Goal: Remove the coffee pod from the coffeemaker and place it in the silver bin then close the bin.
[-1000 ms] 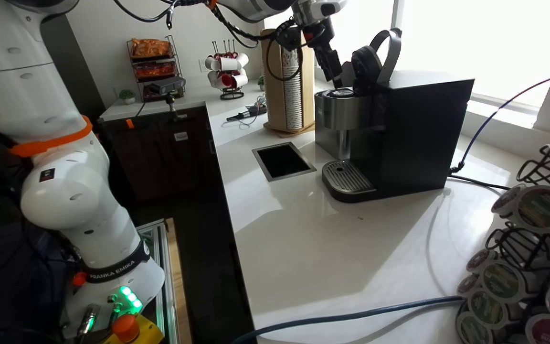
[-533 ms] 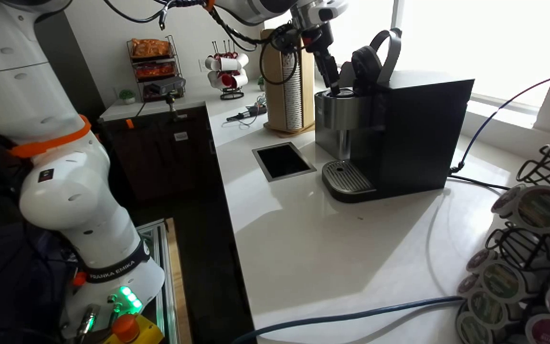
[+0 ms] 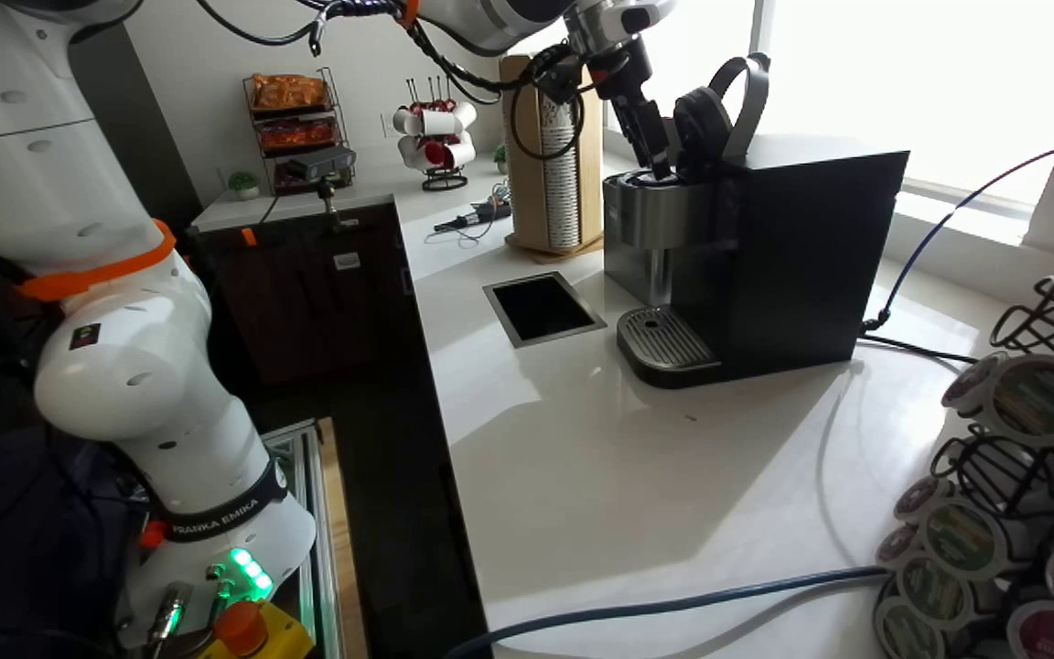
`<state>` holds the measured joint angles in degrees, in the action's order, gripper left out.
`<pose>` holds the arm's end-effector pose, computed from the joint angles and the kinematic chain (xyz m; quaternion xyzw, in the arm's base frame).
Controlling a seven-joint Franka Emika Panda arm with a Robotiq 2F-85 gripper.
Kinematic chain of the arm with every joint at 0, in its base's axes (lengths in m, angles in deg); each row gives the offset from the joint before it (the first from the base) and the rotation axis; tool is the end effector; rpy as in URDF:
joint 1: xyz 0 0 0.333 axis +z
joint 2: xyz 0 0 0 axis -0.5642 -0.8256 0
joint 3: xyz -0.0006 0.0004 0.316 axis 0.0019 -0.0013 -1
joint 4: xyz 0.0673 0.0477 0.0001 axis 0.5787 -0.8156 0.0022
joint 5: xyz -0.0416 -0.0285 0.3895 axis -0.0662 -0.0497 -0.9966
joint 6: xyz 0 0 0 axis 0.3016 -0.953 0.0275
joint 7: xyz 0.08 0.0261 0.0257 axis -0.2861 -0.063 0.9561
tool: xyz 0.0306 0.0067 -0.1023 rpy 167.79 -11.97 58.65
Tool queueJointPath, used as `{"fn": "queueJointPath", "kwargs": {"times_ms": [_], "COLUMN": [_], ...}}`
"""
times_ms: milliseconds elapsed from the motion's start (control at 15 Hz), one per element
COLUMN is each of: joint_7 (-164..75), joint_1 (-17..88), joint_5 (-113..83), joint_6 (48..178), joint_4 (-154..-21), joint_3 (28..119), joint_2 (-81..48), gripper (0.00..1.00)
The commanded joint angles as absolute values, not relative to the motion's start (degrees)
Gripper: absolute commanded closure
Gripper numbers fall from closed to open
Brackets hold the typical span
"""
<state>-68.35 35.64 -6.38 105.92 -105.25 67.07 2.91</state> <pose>0.5758 0.0337 0.5505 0.9661 -0.1659 0.1941 0.0369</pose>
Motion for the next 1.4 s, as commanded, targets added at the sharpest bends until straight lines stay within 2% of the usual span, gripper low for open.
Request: {"fn": "queueJointPath", "kwargs": {"times_ms": [0,67,333,400,467,800,1333], "joint_7": [-69.5,-70.07,-72.21,-72.86,-73.04,-74.62,-74.94], "joint_1": [35.54,35.58,35.96,36.1,36.22,36.88,37.02], "joint_5": [-2.92,-2.28,-1.37,-1.3,-1.5,-2.0,-2.53], "joint_6": [109.93,111.34,115.51,116.06,116.3,116.08,115.68], "joint_4": [-104.94,-105.06,-105.27,-105.4,-105.53,-106.42,-107.48], "joint_3": [66.8,66.81,66.76,66.66,66.55,65.93,65.51], "joint_2": [1.45,1.25,0.62,0.7,0.79,1.49,1.63], "gripper": [0.19,0.21,0.14,0.16,0.13,0.17,0.12]}}
